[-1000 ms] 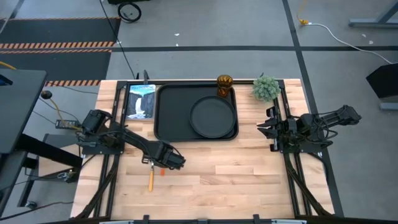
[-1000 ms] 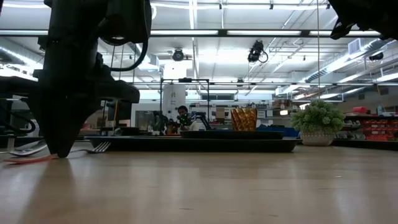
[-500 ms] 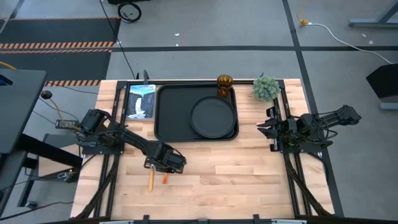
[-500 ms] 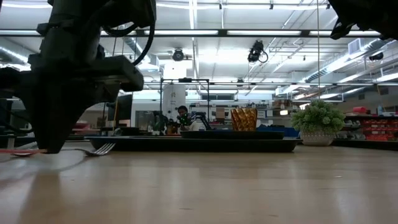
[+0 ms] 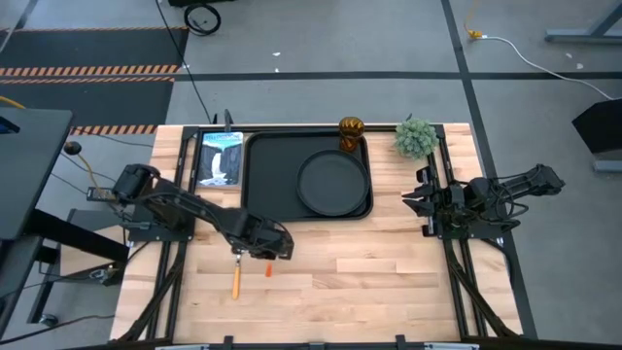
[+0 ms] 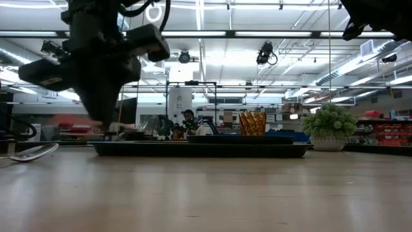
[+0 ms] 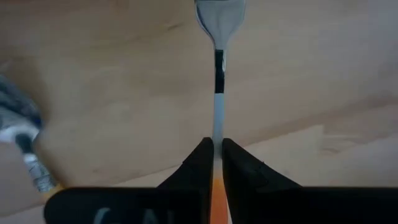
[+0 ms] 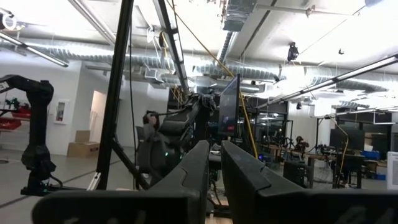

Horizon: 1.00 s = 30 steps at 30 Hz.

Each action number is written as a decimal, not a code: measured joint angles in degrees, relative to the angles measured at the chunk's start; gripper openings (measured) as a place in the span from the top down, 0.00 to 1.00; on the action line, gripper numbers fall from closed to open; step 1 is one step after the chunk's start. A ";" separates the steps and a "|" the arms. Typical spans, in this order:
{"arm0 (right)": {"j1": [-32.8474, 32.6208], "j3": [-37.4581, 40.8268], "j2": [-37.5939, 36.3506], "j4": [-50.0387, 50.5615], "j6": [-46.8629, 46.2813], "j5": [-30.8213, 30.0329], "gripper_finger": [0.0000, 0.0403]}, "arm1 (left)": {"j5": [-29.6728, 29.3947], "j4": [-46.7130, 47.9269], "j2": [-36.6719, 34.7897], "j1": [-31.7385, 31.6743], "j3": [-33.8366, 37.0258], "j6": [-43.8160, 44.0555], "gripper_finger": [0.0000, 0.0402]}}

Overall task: Pick and place plate/cup/fork/spoon on tray
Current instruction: Put the orange fork on the black serving tray to the left side of the black plate

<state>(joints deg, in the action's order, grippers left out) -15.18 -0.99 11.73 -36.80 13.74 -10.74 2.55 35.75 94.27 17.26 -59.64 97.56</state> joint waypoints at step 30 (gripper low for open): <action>0.00 0.00 0.00 -0.35 0.99 0.00 0.88 | -8.36 -2.49 1.40 -25.90 -0.07 -24.63 0.92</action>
<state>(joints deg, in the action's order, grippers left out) -15.18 -0.99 11.73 -37.15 14.73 -10.74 -5.81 33.26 95.67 -8.64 -59.70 72.93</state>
